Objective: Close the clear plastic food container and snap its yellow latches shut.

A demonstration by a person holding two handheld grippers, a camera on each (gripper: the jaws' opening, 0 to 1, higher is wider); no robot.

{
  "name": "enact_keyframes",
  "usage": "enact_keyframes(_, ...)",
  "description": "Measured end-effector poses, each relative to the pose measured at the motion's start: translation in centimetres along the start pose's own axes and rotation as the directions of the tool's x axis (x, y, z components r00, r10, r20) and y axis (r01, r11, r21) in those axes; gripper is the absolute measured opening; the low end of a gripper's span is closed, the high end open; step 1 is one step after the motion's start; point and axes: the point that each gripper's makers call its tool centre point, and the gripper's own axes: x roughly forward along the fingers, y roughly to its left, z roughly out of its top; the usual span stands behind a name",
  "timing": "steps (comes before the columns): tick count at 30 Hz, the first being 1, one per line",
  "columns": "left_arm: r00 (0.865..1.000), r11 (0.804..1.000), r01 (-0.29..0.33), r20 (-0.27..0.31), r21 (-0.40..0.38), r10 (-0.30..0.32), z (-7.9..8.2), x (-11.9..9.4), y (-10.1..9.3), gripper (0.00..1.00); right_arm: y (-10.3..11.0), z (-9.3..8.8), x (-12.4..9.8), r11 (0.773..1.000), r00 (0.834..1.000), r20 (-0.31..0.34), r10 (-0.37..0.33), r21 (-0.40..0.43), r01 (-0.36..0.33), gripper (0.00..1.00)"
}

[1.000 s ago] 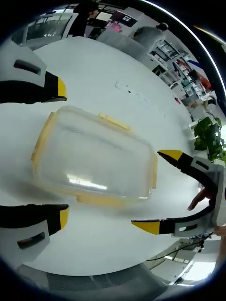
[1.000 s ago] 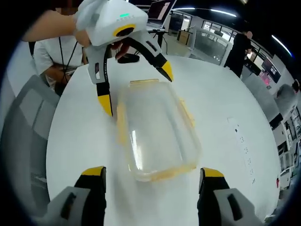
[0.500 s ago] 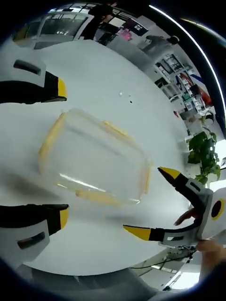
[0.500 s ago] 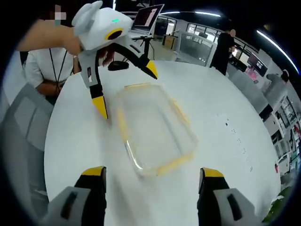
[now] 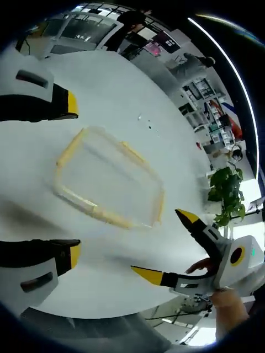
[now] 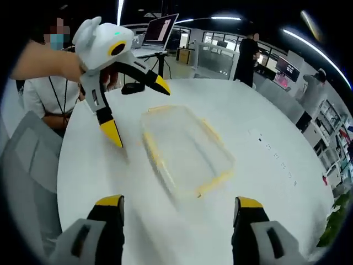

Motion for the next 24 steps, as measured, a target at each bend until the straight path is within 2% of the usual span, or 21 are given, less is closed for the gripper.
enact_keyframes(3, 0.999, 1.0, 0.003, 0.033, -0.031, -0.002, 0.3, -0.5, -0.4, 0.89, 0.2, -0.2, -0.4, 1.0, 1.0, 0.005, -0.014, 0.015, 0.014, 0.81)
enact_keyframes(10, 0.999, 0.999, -0.017, 0.038, -0.048, 0.019, -0.5, -1.7, -1.4, 0.89, 0.4, -0.6, -1.5, 0.998, 0.998, 0.029, -0.054, 0.043, 0.053, 0.82)
enact_keyframes(13, 0.998, 0.997, -0.021, 0.065, -0.076, 0.026, -0.5, -2.3, -1.9, 0.9, 0.8, -0.9, -2.0, 0.996, 0.997, 0.043, -0.064, 0.062, 0.062, 0.83)
enact_keyframes(15, 0.997, 0.997, -0.037, 0.065, -0.073, 0.042, -0.8, -2.5, -2.1, 0.9, 1.2, -0.9, -2.4, 0.995, 0.996, 0.056, -0.076, 0.066, 0.072, 0.83)
enact_keyframes(17, 0.997, 0.993, -0.037, 0.063, -0.109, 0.044, -1.3, -2.7, -2.5, 0.91, 1.4, -1.0, -2.6, 0.994, 0.993, 0.071, -0.092, 0.07, 0.088, 0.82)
enact_keyframes(19, 0.997, 0.994, -0.034, 0.064, -0.104, 0.041, -1.6, -3.0, -3.0, 0.88, 1.7, -1.0, -2.8, 0.993, 0.991, 0.081, -0.102, 0.075, 0.096, 0.82)
enact_keyframes(24, 0.997, 0.994, -0.039, 0.062, -0.099, 0.045, -2.4, -3.5, -4.2, 0.89, 2.7, -1.2, -3.4, 0.989, 0.985, 0.112, -0.129, 0.084, 0.121, 0.83)
